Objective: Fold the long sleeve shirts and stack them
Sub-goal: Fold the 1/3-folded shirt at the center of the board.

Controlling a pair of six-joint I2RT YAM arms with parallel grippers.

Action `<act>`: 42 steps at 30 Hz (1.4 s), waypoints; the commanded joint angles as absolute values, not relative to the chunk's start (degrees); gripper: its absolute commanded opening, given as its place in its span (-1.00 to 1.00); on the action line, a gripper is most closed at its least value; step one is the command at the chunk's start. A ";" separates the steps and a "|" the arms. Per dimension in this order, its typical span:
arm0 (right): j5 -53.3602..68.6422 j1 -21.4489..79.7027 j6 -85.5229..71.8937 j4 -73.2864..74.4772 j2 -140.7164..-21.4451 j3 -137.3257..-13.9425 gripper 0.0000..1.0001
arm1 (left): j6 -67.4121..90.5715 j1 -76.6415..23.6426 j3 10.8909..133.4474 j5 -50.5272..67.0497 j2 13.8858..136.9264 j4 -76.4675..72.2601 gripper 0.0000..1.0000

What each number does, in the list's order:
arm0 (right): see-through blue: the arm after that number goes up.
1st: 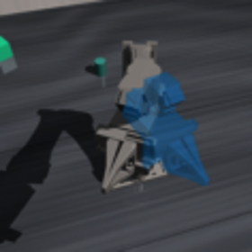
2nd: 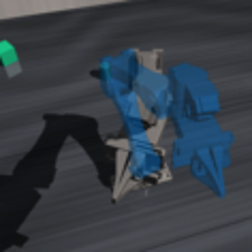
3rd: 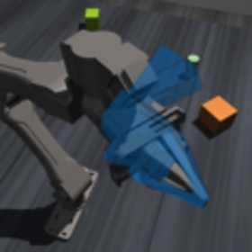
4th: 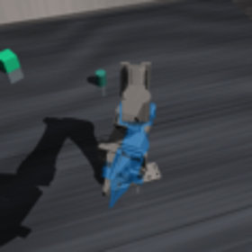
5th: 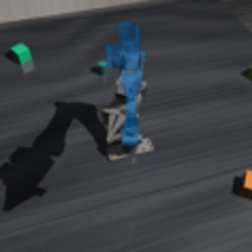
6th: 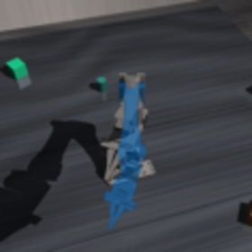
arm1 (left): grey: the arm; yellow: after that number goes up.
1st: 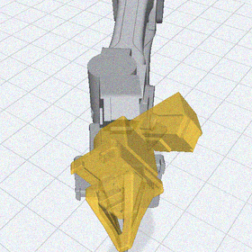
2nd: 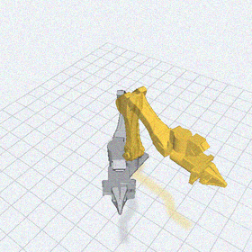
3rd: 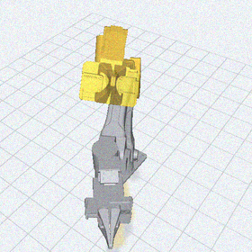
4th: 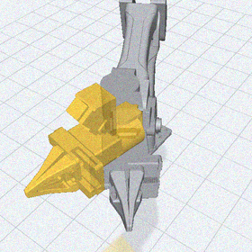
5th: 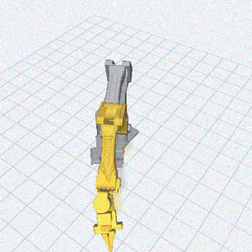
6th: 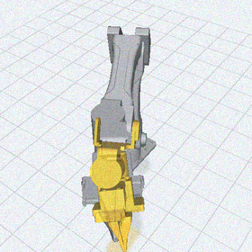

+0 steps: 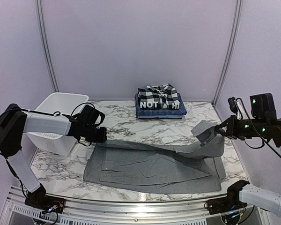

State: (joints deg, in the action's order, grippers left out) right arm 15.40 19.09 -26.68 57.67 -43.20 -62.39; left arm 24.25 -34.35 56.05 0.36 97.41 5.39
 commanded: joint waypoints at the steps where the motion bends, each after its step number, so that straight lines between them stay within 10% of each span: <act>1: 16.62 19.69 -27.17 61.64 -43.58 -64.91 -1.00 | 24.29 -34.63 55.35 1.50 96.69 5.64 -0.86; 9: 21.77 19.73 -28.82 54.63 -44.87 -59.09 -1.00 | 25.55 -34.63 54.79 0.36 96.46 6.94 -0.68; 17: 20.93 20.63 -27.89 49.99 -46.79 -57.35 -1.00 | 27.02 -34.63 53.97 0.35 91.75 8.08 0.10; 42: -10.71 59.94 -33.72 10.38 -60.84 -42.70 -1.00 | 52.43 -44.89 52.34 30.26 94.47 -19.65 0.37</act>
State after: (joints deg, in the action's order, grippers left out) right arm -5.78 58.33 -33.19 19.97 -58.78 -43.68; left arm 45.56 -43.99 52.31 25.32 93.54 -12.03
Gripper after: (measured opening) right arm 0.002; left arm 0.680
